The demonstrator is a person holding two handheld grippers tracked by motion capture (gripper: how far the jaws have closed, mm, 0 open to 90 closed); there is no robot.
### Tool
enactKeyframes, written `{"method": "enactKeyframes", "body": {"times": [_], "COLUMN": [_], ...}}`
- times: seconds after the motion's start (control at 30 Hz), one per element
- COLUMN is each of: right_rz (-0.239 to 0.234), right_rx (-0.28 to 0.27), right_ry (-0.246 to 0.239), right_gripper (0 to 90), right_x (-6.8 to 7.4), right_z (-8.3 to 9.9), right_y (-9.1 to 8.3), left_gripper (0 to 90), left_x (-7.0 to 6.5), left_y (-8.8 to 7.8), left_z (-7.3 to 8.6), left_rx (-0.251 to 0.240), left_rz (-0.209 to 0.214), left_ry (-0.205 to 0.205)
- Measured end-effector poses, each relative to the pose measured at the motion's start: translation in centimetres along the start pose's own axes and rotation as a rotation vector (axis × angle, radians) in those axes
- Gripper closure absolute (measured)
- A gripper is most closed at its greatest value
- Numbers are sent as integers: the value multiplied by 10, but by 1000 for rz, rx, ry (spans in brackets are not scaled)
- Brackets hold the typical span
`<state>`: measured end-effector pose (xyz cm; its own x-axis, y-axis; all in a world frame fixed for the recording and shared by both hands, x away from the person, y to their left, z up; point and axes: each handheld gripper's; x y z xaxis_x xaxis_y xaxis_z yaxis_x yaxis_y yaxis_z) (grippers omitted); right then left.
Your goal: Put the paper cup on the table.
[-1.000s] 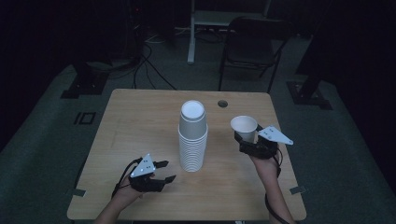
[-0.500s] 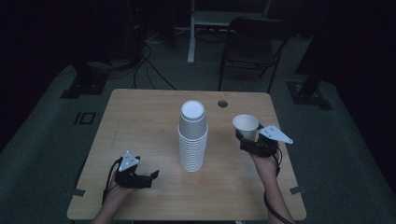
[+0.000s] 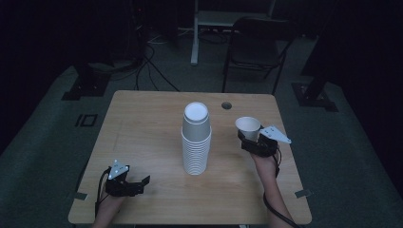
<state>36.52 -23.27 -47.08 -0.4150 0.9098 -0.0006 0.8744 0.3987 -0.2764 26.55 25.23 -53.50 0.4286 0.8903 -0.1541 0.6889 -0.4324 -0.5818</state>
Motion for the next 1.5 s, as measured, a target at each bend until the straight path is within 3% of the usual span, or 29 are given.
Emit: {"method": "enactKeyframes", "body": {"times": [0.3, 0.67, 1.03, 1.3, 1.5], "right_rz": [20, 27, 30, 32, 1], "right_rx": [36, 71, 114, 100, 98], "right_ry": [-9, 0, 7, 24, 58], "right_gripper": [164, 160, 150, 132, 118], "right_x": [0, -4, -9, -8, -10], "right_z": [11, 29, 49, 54, 61], "right_y": [15, 21, 19, 11, 3], "left_gripper": [20, 20, 21, 21, 20], "left_x": [4, 7, 7, 7, 6], "left_y": [-2, -5, -4, -4, -4], "left_z": [2, 2, 2, 2, 2], "left_rx": [-2, -16, -11, -11, -10], "left_rz": [-17, -22, -28, -28, -27], "left_ry": [-26, -32, -14, -12, -12]}}
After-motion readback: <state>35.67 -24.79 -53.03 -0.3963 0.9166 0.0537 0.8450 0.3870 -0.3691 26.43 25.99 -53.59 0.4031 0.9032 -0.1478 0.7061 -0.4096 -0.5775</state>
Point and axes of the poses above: each handheld gripper's, and its own axes: y roughly forward along the jaws, z roughly out of its underside, x roughly to its left, and after that the axes turned 2 degrees about -y, right-handed
